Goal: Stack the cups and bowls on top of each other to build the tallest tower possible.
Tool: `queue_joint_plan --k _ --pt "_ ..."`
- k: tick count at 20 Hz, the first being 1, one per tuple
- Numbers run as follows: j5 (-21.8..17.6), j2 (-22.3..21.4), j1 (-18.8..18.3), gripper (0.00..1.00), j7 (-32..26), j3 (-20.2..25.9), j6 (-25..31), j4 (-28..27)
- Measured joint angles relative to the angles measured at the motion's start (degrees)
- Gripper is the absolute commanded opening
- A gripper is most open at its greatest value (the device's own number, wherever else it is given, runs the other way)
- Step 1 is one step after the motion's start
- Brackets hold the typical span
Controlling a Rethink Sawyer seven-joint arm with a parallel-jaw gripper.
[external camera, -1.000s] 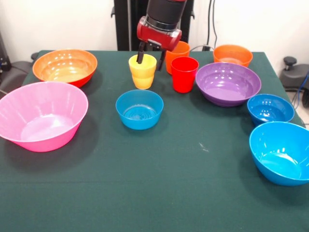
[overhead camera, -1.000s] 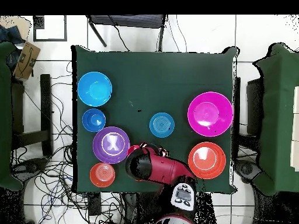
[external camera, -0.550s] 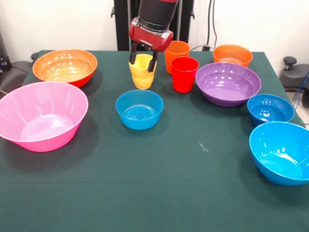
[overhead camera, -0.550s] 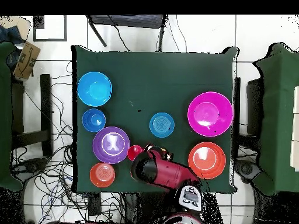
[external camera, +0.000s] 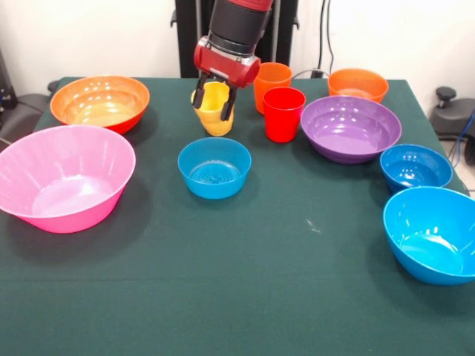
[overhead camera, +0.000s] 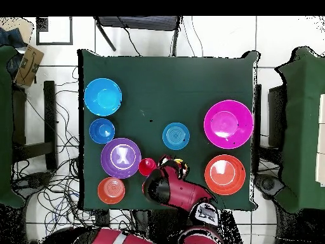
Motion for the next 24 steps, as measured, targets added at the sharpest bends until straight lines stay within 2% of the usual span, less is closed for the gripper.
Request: queue_joint_plan --k 11,24 --pt "0.01 2.18 0.77 1.00 2.75 0.39 -1.03 1.95" --pt "0.02 2.38 1.76 1.00 3.19 0.39 0.41 3.78"
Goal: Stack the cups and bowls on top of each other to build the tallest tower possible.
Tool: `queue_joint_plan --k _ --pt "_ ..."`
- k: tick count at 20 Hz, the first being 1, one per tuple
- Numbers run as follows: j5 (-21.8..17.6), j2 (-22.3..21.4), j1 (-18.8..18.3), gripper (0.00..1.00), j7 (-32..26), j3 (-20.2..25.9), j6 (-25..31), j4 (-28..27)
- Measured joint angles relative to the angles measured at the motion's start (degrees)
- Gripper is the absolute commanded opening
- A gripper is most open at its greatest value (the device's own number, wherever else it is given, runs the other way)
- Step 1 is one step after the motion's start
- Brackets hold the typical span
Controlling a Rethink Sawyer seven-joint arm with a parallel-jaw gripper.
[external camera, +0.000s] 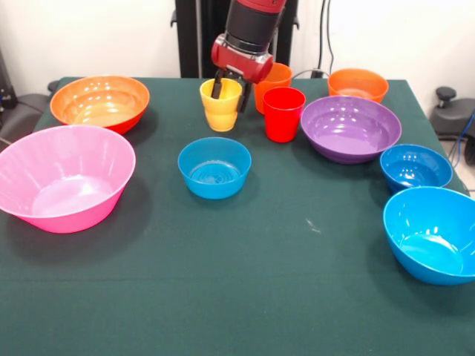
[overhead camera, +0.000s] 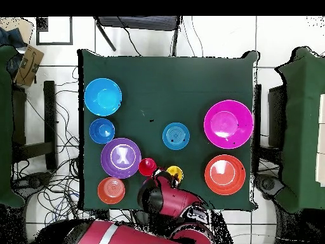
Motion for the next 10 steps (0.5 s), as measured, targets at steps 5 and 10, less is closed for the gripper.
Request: queue_joint_plan --k 5,10 --pt "0.00 0.00 0.01 1.00 0.00 0.00 0.00 0.17" --pt "0.02 -0.01 0.00 0.00 0.00 0.02 -0.02 0.26"
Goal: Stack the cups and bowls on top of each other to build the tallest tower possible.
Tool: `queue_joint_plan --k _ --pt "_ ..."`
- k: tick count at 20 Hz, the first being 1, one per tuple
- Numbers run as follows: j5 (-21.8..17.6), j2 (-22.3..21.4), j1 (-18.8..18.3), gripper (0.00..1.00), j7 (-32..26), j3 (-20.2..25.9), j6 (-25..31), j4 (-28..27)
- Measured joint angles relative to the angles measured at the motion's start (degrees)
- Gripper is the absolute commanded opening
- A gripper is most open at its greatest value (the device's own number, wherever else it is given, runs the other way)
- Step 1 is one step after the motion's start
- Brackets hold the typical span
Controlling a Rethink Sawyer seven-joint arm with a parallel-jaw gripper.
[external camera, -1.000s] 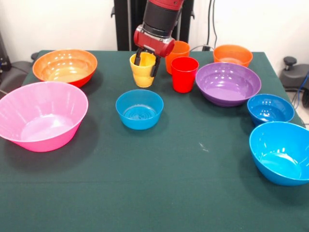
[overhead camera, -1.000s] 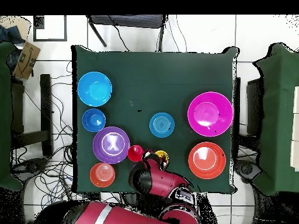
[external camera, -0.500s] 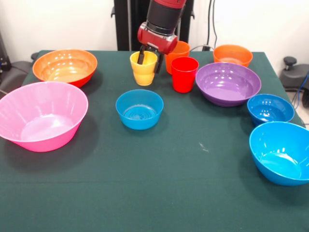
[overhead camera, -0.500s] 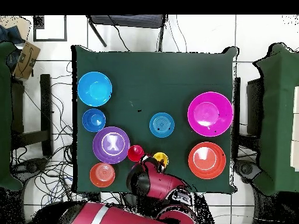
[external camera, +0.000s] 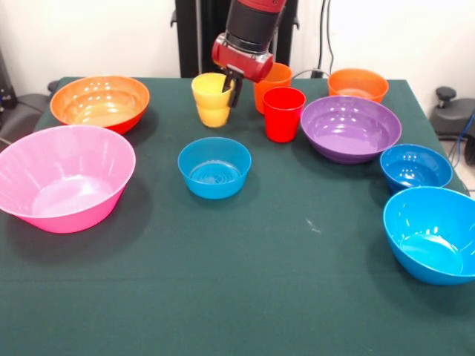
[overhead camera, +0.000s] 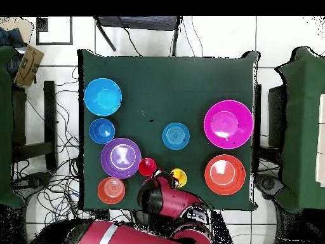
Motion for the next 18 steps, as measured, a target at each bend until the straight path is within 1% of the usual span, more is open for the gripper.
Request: queue_joint_plan --k 11,15,17,18 --pt "0.00 -0.14 0.18 0.00 0.00 0.03 0.80 0.09" --pt "0.05 -2.14 1.63 0.00 0.00 -0.26 4.69 0.12" --pt "0.04 -5.49 4.24 0.00 0.00 -1.06 11.79 -0.07" --pt "0.01 -6.46 4.99 0.00 0.00 -1.26 14.08 -0.25"
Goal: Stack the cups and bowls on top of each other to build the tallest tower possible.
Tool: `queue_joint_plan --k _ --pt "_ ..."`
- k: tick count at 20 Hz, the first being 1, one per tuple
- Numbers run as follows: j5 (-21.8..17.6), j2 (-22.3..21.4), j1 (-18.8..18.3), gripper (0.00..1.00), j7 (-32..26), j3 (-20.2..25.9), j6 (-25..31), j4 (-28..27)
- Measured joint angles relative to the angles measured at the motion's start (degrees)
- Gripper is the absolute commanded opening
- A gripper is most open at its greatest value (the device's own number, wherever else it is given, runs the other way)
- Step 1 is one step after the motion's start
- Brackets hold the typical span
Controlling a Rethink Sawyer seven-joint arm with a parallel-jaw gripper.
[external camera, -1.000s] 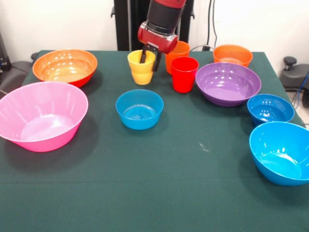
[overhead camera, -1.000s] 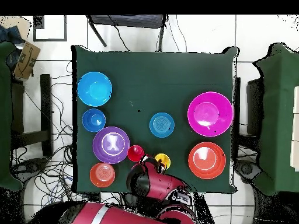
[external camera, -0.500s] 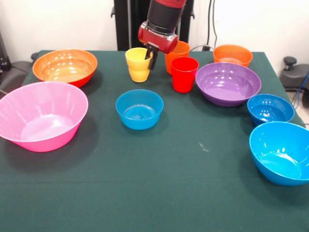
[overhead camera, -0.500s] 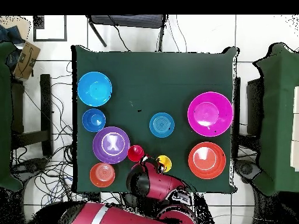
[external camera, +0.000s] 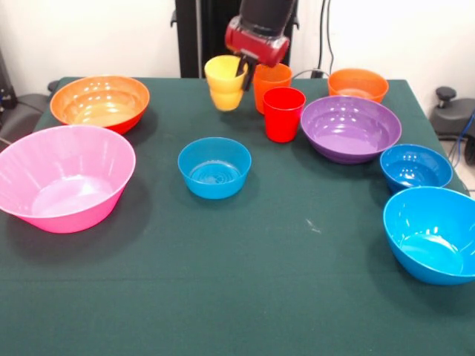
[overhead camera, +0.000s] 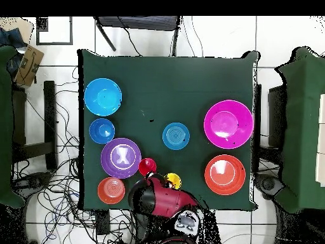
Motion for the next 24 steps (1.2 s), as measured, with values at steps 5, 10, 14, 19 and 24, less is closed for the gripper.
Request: queue_joint_plan --k 5,10,14,19,24 --pt "-0.04 -4.71 2.62 0.00 0.00 -0.37 12.84 -2.33" --pt "-0.07 -7.94 2.06 0.00 0.00 -0.23 24.73 -8.31" --pt "-0.08 -8.83 1.47 0.00 0.00 -0.08 27.89 -12.27" --pt "-0.13 -8.77 -0.85 0.00 0.00 1.27 28.95 -19.12" --pt "-0.18 -7.15 -3.06 0.00 0.00 2.17 28.96 -24.95"
